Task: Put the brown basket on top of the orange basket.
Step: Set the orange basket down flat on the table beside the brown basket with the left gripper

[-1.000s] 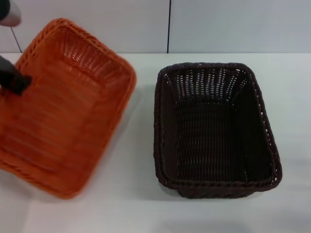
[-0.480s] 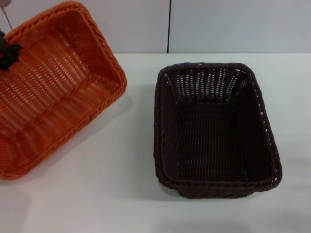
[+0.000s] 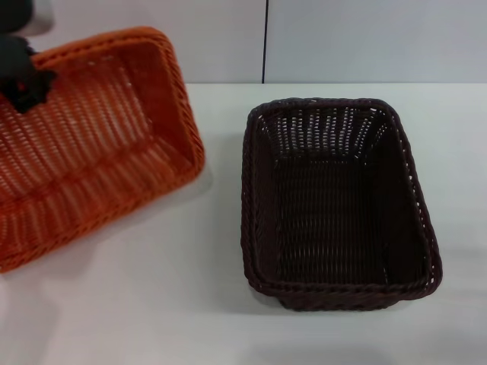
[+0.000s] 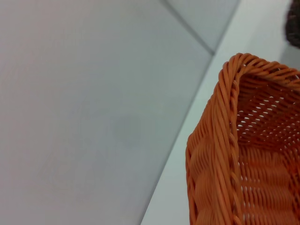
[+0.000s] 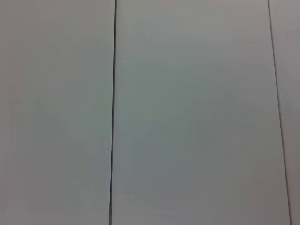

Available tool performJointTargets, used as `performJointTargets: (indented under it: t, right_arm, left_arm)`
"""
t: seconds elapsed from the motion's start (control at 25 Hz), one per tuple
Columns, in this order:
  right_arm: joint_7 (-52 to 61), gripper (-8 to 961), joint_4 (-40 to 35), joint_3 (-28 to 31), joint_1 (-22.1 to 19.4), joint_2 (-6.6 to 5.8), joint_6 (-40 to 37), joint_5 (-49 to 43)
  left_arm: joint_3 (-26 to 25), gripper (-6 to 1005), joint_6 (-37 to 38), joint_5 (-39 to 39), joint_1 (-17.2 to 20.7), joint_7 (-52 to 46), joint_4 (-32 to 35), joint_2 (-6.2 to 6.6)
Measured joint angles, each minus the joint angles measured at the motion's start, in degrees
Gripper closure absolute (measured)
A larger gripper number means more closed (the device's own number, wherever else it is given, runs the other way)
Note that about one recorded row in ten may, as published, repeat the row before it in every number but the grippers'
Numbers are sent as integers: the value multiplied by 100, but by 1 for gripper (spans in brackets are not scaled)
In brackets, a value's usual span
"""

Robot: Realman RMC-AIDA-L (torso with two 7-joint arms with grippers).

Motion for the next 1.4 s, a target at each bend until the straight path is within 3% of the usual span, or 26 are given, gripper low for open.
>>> performJointTargets:
  t: [0.4, 0.96, 1.4]
  right_arm:
    - [-1, 130, -9, -21, 13, -9, 0, 0]
    - [0, 130, 14, -29, -55, 0, 0, -1]
    - [0, 129, -9, -29, -34, 0, -31, -15]
  left_arm:
    - [684, 844, -309, 5, -265, 753, 59, -7]
    - [891, 847, -955, 16, -415, 1663, -42, -8]
    - [1032, 848, -1108, 14, -568, 1823, 164, -11]
